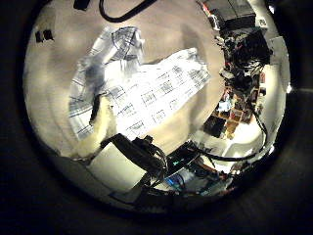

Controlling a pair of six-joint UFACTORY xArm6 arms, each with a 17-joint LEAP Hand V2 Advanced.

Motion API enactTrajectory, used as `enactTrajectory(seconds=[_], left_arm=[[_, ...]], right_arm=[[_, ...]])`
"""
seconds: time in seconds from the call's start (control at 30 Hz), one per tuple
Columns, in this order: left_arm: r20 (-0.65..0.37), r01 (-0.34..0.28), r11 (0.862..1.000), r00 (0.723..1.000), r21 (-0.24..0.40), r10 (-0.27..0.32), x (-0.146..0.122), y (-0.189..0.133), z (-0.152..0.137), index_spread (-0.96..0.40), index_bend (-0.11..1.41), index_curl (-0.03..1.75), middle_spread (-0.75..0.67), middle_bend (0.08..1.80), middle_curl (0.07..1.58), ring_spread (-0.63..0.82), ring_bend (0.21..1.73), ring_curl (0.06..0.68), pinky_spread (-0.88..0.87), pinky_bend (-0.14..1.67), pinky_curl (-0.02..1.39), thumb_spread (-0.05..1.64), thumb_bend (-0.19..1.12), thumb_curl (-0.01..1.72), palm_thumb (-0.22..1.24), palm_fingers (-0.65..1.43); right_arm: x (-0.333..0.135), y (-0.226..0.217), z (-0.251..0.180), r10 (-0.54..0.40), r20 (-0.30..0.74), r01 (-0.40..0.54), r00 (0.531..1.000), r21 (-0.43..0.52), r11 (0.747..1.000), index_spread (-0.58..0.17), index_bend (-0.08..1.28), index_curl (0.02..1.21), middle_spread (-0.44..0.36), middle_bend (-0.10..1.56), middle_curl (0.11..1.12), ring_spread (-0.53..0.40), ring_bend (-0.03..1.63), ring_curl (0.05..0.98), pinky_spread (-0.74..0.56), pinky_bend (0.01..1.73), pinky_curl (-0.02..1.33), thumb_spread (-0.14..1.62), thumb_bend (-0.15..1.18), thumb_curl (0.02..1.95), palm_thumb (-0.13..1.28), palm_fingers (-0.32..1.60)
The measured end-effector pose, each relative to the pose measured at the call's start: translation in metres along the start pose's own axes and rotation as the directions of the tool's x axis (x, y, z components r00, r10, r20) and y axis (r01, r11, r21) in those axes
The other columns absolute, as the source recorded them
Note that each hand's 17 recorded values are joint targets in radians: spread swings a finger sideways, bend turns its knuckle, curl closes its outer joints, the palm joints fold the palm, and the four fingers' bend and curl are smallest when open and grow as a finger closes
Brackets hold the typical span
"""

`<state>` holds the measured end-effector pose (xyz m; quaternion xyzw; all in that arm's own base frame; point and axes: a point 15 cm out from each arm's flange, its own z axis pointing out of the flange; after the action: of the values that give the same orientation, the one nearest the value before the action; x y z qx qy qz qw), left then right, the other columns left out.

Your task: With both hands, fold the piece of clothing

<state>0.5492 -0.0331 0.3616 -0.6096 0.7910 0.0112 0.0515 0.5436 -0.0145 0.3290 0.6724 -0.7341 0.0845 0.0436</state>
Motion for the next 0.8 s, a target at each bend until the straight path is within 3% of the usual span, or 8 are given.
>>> enactTrajectory(seconds=[0.1,0.27,0.37,0.5,0.6,0.8], left_arm=[[-0.006,-0.011,1.0,1.0,-0.016,0.011,0.001,0.025,-0.016,-0.09,0.18,0.82,0.18,0.19,0.61,0.11,0.83,0.324,0.08,0.48,0.64,1.13,-0.02,0.43,0.64,0.05],[-0.047,-0.053,0.994,0.998,-0.092,0.048,0.013,0.073,-0.003,-0.04,0.18,0.73,0.2,0.19,0.55,0.14,0.8,0.307,0.15,0.43,0.6,1.14,-0.02,0.41,0.63,0.08],[-0.083,-0.076,0.985,0.995,-0.156,0.064,0.025,0.102,0.023,-0.03,0.19,0.69,0.2,0.19,0.52,0.15,0.77,0.297,0.17,0.41,0.58,1.15,-0.02,0.41,0.62,0.1],[-0.11,-0.09,0.977,0.991,-0.195,0.069,0.037,0.127,0.059,-0.03,0.19,0.65,0.19,0.19,0.49,0.16,0.75,0.285,0.18,0.38,0.56,1.16,-0.02,0.4,0.61,0.14],[-0.129,-0.09,0.973,0.99,-0.211,0.063,0.044,0.138,0.09,-0.02,0.19,0.62,0.18,0.19,0.48,0.16,0.73,0.278,0.19,0.36,0.55,1.16,-0.02,0.39,0.6,0.16],[-0.164,-0.082,0.969,0.985,-0.234,0.044,0.055,0.145,0.124,-0.02,0.19,0.58,0.16,0.19,0.45,0.16,0.71,0.268,0.2,0.32,0.52,1.19,-0.02,0.38,0.6,0.18]], right_arm=[[0.014,0.007,-0.015,0.003,0.005,-0.003,1.0,0.017,1.0,-0.384,0.28,0.52,-0.139,0.53,0.54,-0.119,0.83,0.41,0.14,0.82,0.39,1.43,0.0,0.26,0.36,0.14],[0.024,0.04,-0.007,-0.091,0.003,0.091,0.996,-0.026,0.995,-0.405,0.29,0.5,-0.208,0.52,0.51,-0.137,0.79,0.389,0.21,0.7,0.33,1.44,0.01,0.25,0.42,0.18],[0.027,0.062,0.012,-0.158,0.007,0.158,0.987,-0.078,0.984,-0.415,0.29,0.49,-0.246,0.5,0.49,-0.143,0.75,0.372,0.25,0.64,0.31,1.42,0.0,0.26,0.44,0.17],[0.028,0.093,0.055,-0.24,0.029,0.241,0.97,-0.178,0.954,-0.418,0.25,0.46,-0.264,0.44,0.46,-0.129,0.68,0.346,0.28,0.59,0.29,1.34,-0.01,0.27,0.45,0.13],[0.028,0.102,0.075,-0.264,0.042,0.267,0.963,-0.221,0.938,-0.42,0.23,0.44,-0.245,0.39,0.43,-0.11,0.62,0.323,0.29,0.57,0.28,1.28,-0.02,0.28,0.46,0.12],[0.023,0.107,0.115,-0.288,0.058,0.292,0.956,-0.298,0.909,-0.407,0.17,0.41,-0.197,0.31,0.4,-0.068,0.54,0.29,0.3,0.53,0.27,1.2,-0.02,0.29,0.45,0.11]])
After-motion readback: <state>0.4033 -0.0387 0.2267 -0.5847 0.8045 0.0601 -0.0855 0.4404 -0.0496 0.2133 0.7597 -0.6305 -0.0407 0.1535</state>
